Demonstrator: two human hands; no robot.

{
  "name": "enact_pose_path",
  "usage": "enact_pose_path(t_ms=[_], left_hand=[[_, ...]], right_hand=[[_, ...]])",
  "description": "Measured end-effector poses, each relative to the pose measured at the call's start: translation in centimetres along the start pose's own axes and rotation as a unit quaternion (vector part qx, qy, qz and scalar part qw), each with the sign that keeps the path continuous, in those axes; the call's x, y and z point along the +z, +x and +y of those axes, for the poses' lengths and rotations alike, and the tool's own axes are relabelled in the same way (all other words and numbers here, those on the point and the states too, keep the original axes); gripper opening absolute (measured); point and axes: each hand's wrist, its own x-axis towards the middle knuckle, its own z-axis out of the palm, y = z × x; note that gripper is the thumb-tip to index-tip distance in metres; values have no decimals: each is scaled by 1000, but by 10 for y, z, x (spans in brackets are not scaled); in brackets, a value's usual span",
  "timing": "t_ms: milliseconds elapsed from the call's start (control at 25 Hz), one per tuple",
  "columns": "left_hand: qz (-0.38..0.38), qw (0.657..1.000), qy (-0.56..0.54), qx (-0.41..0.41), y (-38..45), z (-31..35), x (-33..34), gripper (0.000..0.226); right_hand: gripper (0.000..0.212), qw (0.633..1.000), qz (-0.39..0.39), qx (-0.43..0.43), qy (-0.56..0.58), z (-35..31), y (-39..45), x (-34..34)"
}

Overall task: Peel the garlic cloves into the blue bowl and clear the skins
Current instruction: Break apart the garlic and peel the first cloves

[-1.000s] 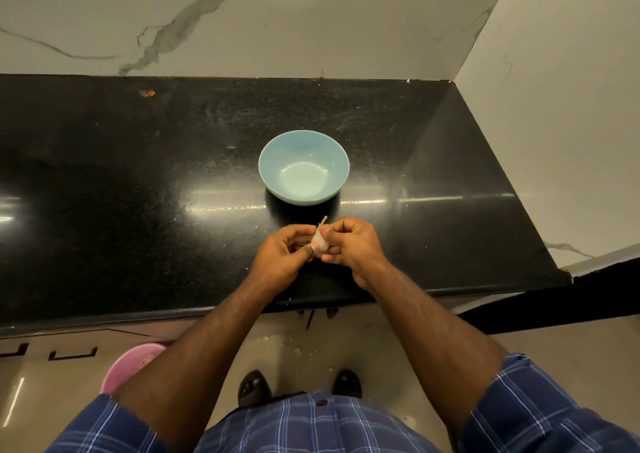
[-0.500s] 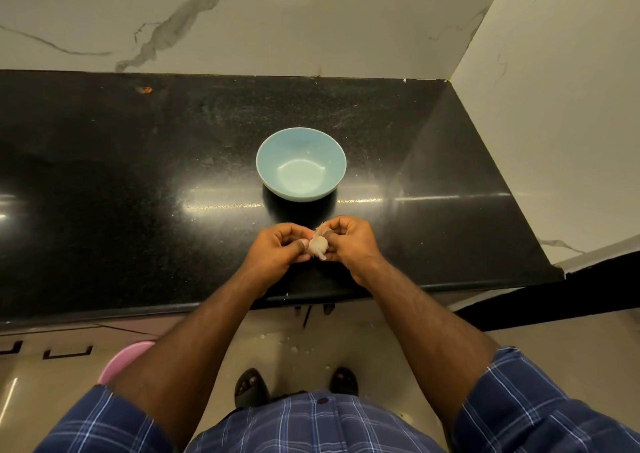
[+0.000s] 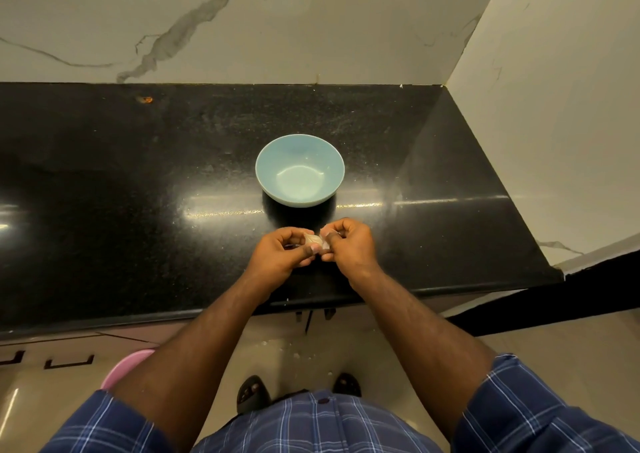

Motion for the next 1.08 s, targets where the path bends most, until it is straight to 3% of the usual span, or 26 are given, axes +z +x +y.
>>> enact_pose_path(t_ms=[200,360,640,1080], left_hand=[[-13,996,-81,-27,0,3,-6,34],[-23,995,-97,-30,1,3,-7,38],[-28,994,-96,-34,2,1,-10,38],[-24,996,-81,-23,-1,0,-11,32]], right_hand=[[9,1000,5,7,-10,-4,12,-21],[28,993,-39,-38,-102,-11,11,-40],[17,970,0,-95,-222,-25,11,-59],[21,938,-39,-104,-328,-36,12,-65]])
